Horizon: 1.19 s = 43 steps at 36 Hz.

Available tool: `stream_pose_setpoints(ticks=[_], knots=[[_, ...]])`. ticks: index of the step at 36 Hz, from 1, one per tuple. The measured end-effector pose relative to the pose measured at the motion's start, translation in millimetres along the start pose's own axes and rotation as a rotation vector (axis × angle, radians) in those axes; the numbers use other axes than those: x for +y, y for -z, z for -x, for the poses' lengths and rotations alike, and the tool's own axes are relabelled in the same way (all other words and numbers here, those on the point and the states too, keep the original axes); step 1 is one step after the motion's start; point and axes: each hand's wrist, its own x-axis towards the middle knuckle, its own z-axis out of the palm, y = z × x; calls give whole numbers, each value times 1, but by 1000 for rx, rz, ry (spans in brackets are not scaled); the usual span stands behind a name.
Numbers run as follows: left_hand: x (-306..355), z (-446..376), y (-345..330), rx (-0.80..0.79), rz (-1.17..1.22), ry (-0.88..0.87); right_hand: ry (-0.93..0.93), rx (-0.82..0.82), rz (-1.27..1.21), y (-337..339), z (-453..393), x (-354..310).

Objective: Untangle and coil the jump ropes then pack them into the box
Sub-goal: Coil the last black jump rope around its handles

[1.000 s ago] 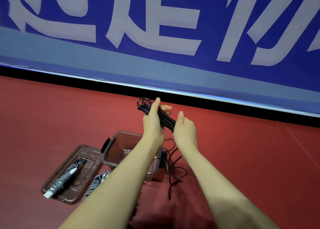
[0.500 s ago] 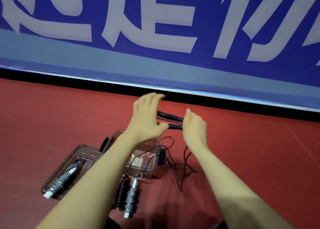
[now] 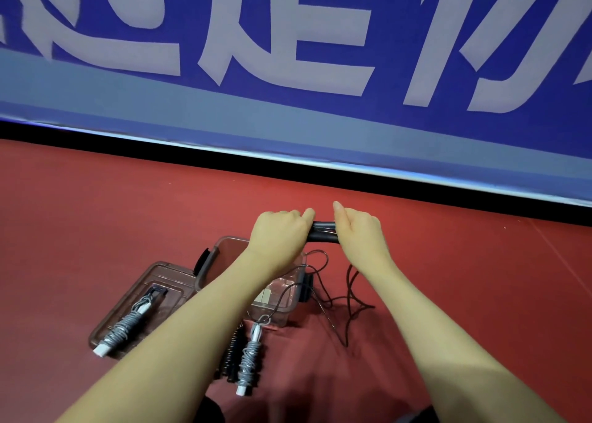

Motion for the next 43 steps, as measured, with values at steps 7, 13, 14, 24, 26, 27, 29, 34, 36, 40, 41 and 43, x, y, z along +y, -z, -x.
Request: stream_pose_setpoints(ticks=[7, 13, 14, 24, 26, 27, 29, 34, 36, 40, 41, 43], knots=[[-4, 2, -3, -97, 37, -50, 37, -71, 23, 1, 2, 5], [-7, 6, -3, -15, 39, -64, 60, -102, 110, 2, 3, 3], [-9, 6, -5, 52, 24, -78, 62, -102, 102, 2, 4, 3], [-14, 8, -7, -72, 46, -63, 67, -132, 110, 1, 6, 4], [-13, 8, -4, -114, 2, -68, 58, -168, 87, 2, 5, 6], [-14, 9, -4, -118, 5, -65, 59, -195, 42, 3, 4, 8], [-17, 9, -5, -144, 43, -26, 92, -261, -50, 4, 4, 10], [-21, 13, -4, -204, 0, 3, 178, -279, 26, 6, 2, 15], [-21, 14, -2, -239, -13, 9, 201, -212, 40, 8, 0, 15], [-24, 14, -2, -103, -8, -8, 213, -131, 79, 4, -5, 23], [-26, 15, -4, -45, -9, -31, 199, -132, 88, 3, -5, 24], [-31, 15, -11, 90, -9, -95, 182, -144, 103, 3, -5, 25]])
